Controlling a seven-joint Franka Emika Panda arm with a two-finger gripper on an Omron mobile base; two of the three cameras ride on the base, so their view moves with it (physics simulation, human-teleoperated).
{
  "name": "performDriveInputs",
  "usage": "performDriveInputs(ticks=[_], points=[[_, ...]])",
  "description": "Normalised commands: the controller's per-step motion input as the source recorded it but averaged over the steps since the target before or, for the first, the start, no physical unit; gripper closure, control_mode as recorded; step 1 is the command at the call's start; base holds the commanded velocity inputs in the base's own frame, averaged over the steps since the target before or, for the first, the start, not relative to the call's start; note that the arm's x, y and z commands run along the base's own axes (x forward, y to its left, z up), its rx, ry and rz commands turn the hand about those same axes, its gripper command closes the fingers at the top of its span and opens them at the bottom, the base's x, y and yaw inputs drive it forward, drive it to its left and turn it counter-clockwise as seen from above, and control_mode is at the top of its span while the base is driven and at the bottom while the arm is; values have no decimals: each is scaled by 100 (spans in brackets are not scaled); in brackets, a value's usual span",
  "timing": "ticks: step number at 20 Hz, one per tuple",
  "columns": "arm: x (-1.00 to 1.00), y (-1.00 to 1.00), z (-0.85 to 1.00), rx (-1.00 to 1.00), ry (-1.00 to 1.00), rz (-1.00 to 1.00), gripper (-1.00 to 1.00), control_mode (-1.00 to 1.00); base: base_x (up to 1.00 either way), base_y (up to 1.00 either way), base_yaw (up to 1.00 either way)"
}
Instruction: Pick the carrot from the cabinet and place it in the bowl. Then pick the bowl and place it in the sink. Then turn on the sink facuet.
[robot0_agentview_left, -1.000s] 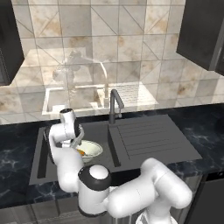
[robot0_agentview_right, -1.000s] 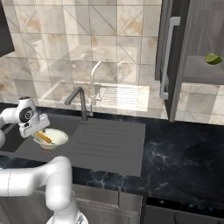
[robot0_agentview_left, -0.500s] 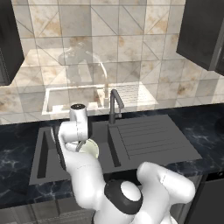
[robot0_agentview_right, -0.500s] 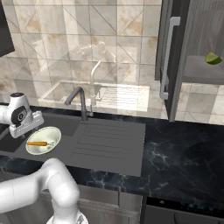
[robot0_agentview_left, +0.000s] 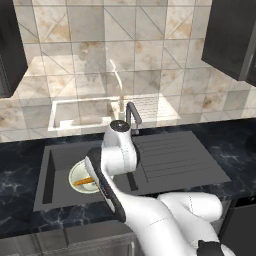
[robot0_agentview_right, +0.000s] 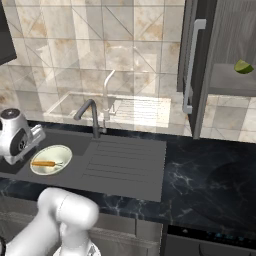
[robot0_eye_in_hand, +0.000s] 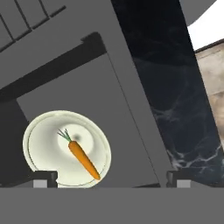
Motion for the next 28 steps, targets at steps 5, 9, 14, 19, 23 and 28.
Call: performDriveInputs(ticks=[5, 9, 14, 19, 23, 28], points=[[-87, -26, 48, 12, -19, 0, -100, -100, 0, 0, 0], [-94, -44, 65, 18, -16, -3, -100, -100, 0, 0, 0], [-77, -53, 76, 27, -9, -11, -100, -100, 0, 0, 0], [-47, -69, 73, 24, -4, -18, -100, -100, 0, 0, 0], [-64, -74, 34, 21, -3, -16, -100, -100, 0, 0, 0], [-59, -48, -10, 16, -4, -12, -100, -100, 0, 0, 0]])
